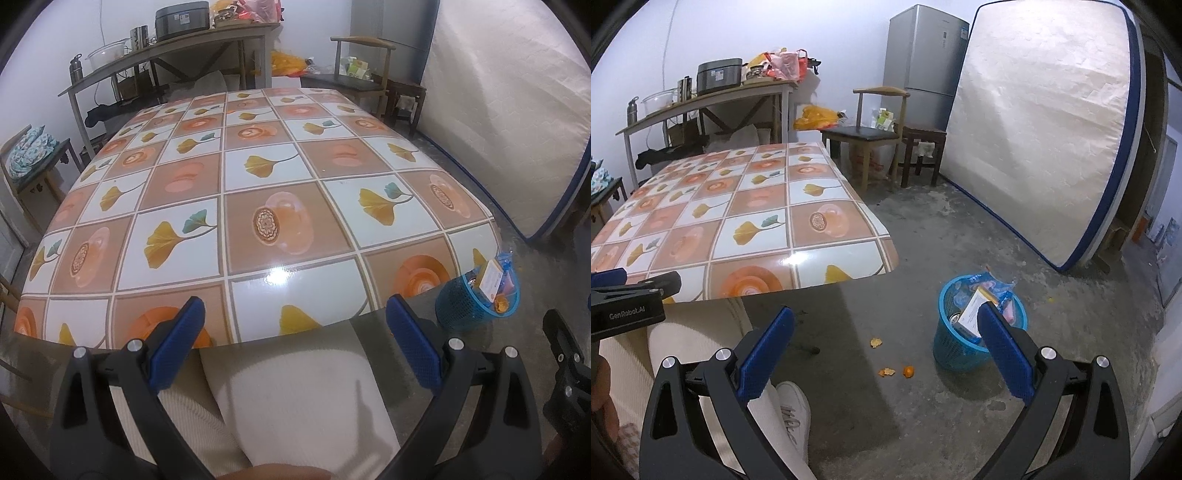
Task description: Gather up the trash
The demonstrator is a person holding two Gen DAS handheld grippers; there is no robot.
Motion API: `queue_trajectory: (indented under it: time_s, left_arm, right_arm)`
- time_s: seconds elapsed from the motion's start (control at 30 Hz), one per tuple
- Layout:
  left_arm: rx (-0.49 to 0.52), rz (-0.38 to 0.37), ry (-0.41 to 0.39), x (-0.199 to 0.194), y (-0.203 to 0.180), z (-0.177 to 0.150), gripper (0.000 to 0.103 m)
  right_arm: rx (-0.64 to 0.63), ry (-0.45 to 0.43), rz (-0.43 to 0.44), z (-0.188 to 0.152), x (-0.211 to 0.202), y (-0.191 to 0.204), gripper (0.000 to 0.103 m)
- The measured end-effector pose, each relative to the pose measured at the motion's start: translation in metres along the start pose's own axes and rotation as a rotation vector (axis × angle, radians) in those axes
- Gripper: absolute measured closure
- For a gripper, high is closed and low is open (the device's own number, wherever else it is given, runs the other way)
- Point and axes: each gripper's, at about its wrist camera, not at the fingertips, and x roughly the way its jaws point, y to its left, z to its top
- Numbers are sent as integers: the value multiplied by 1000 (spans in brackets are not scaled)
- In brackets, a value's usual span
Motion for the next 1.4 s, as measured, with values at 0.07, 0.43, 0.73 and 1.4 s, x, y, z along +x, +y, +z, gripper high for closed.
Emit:
queue_trajectory:
  time_s: [0.07, 0.43, 0.73, 1.4]
  left_arm:
    - [-1, 0, 2, 0, 0, 0, 8]
    - [-10, 5, 17, 4, 4, 2, 8]
    - [-10, 5, 18, 4, 4, 2, 8]
    - [-11, 3, 21, 5, 4, 2, 8]
  right_arm:
    - [-4, 1, 3, 1, 1, 1, 6]
    - [-9, 6, 6, 2, 4, 6, 6]
    - [-13, 6, 6, 3, 4, 7, 6]
    - [-14, 5, 6, 3, 4, 8, 6]
